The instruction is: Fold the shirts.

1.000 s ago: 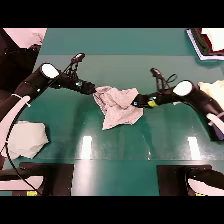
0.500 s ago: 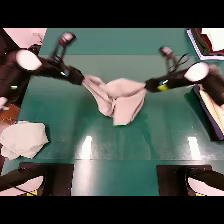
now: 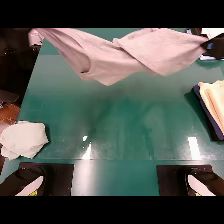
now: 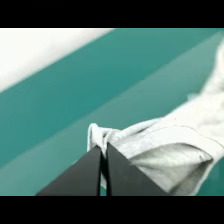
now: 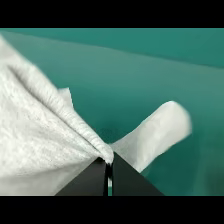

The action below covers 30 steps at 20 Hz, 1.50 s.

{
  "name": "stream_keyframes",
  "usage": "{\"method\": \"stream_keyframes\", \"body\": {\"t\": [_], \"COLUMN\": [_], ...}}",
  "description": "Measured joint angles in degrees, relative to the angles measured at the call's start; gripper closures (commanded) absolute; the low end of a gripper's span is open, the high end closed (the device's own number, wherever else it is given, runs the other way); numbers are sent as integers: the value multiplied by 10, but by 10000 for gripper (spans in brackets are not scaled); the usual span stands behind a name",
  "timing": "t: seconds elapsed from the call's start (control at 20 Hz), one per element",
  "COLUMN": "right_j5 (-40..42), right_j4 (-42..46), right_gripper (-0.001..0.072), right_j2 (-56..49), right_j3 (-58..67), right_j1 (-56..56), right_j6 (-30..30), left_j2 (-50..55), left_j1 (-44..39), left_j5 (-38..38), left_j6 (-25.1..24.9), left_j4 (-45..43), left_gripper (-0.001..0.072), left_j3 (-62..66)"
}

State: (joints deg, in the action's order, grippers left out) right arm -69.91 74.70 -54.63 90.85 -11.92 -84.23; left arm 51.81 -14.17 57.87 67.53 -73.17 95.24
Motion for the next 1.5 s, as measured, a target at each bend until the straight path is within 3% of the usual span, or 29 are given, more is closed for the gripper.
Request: {"method": "stream_keyframes", "body": {"t": [0.35,0.65,0.9,1.1,1.35,1.4,1.5], "right_j5": [-124,-194,-111,-13,57,68,82], "right_j4": [1,-20,-24,-25,-25,-25,-25], "right_gripper": [703,703,702,702,700,673,314], "right_j2": [68,27,-63,-140,-197,-201,-201], "right_j3": [16,-98,-213,-241,-249,-250,-250], "right_j1": [6,-29,-47,-50,-51,-51,-47], "right_j6": [4,-20,-8,-5,-3,-3,-3], "left_j2": [-75,-24,96,193,245,249,254], "left_j1": [0,0,0,0,0,0,0], "left_j5": [45,128,87,17,-19,-22,-22], "left_j6": [11,29,31,31,32,32,32], "left_j4": [-1,-5,-8,-14,-37,-47,-66], "left_gripper": [683,683,683,682,682,682,682], "left_j3": [39,-47,-130,-148,-153,-154,-154]}}
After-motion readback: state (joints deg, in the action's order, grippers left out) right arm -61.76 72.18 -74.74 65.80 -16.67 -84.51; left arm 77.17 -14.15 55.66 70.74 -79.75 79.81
